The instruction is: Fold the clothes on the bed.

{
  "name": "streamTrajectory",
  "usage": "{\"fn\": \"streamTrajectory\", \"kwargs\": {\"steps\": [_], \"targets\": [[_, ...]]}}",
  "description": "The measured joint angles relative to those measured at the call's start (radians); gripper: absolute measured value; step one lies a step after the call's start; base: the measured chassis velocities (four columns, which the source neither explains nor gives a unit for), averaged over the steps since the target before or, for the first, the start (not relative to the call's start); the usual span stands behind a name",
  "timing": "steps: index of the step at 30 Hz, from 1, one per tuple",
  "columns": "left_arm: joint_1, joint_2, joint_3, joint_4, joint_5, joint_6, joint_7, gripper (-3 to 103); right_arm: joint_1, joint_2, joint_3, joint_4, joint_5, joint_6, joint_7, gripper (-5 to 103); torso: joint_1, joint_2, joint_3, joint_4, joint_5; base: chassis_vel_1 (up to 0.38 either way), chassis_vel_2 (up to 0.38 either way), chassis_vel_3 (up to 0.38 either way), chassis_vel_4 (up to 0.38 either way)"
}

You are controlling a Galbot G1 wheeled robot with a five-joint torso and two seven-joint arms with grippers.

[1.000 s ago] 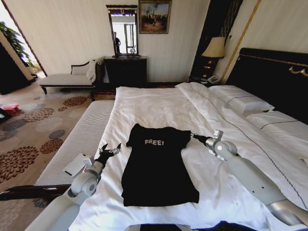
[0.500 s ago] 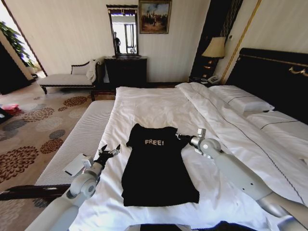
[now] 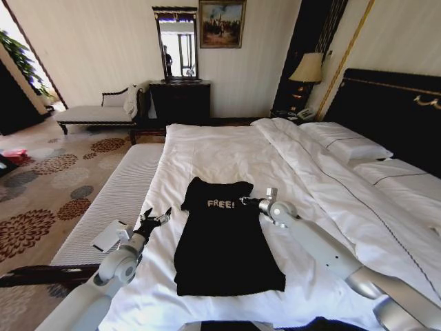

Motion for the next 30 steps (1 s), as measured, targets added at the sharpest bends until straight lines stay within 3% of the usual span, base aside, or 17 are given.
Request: {"fn": "streamTrajectory", "kwargs": {"steps": [2, 5, 10, 11, 12, 14, 18, 22, 26, 30], "targets": [[-0.002, -0.004, 0.001, 0.002, 0.000, 0.000, 0.000, 100, -0.005, 0.002, 0.005, -0.004, -0.003, 0.001, -0.001, 12, 0.000, 0.000, 0.000, 0.0000, 0.0001, 0.000, 0.000, 0.000, 0.000], [-0.007, -0.007, 0.007, 0.005, 0.001, 0.000, -0.001, 100, -0.012, 0.004, 0.013, -0.003, -0.004, 0.002, -0.003, 17, 0.000, 0.000, 0.000, -0.0001, 0.0000, 0.000, 0.000, 0.000, 0.000], [-0.013, -0.008, 0.008, 0.005, 0.001, 0.000, -0.004, 100, -0.016, 0.008, 0.008, 0.006, -0.025, 0.003, -0.026, 38, 0.000, 0.000, 0.000, -0.0001, 0.0000, 0.000, 0.000, 0.000, 0.000], [-0.012, -0.007, 0.006, 0.005, 0.001, 0.000, -0.005, 100, -0.015, 0.009, 0.004, 0.006, -0.029, 0.004, -0.029, 38, 0.000, 0.000, 0.000, -0.0001, 0.0000, 0.000, 0.000, 0.000, 0.000], [-0.009, -0.006, 0.002, 0.004, 0.001, 0.000, -0.006, 100, -0.011, 0.012, -0.001, 0.006, -0.033, 0.006, -0.032, 50, 0.000, 0.000, 0.000, 0.0000, 0.0002, 0.000, 0.000, 0.000, 0.000], [-0.006, -0.006, -0.001, 0.003, 0.001, 0.000, -0.007, 100, -0.009, 0.014, -0.002, 0.006, -0.034, 0.008, -0.032, 50, 0.000, 0.000, 0.000, 0.0002, 0.0001, 0.000, 0.000, 0.000, 0.000], [0.009, -0.011, -0.009, 0.000, 0.002, 0.000, -0.008, 100, -0.013, 0.000, -0.001, 0.024, -0.057, 0.017, -0.055, 71, 0.000, 0.000, 0.000, 0.0003, -0.0001, 0.000, 0.000, 0.000, 0.000], [0.007, -0.016, -0.007, 0.002, 0.003, 0.001, -0.011, 100, -0.026, -0.009, 0.011, 0.038, -0.070, 0.024, -0.067, 82, 0.000, 0.000, 0.000, -0.0001, 0.0002, 0.000, 0.000, 0.000, 0.000], [-0.006, -0.017, 0.003, 0.002, 0.003, 0.005, -0.017, 100, -0.043, -0.025, 0.037, 0.059, -0.078, 0.081, -0.124, 97, 0.000, 0.000, 0.000, -0.0002, 0.0002, 0.000, 0.000, 0.000, 0.000], [-0.011, -0.016, 0.005, 0.002, 0.003, 0.007, -0.020, 100, -0.052, -0.030, 0.049, 0.065, -0.091, 0.147, -0.183, 100, 0.000, 0.000, 0.000, -0.0001, 0.0001, 0.000, 0.000, 0.000, 0.000]]}}
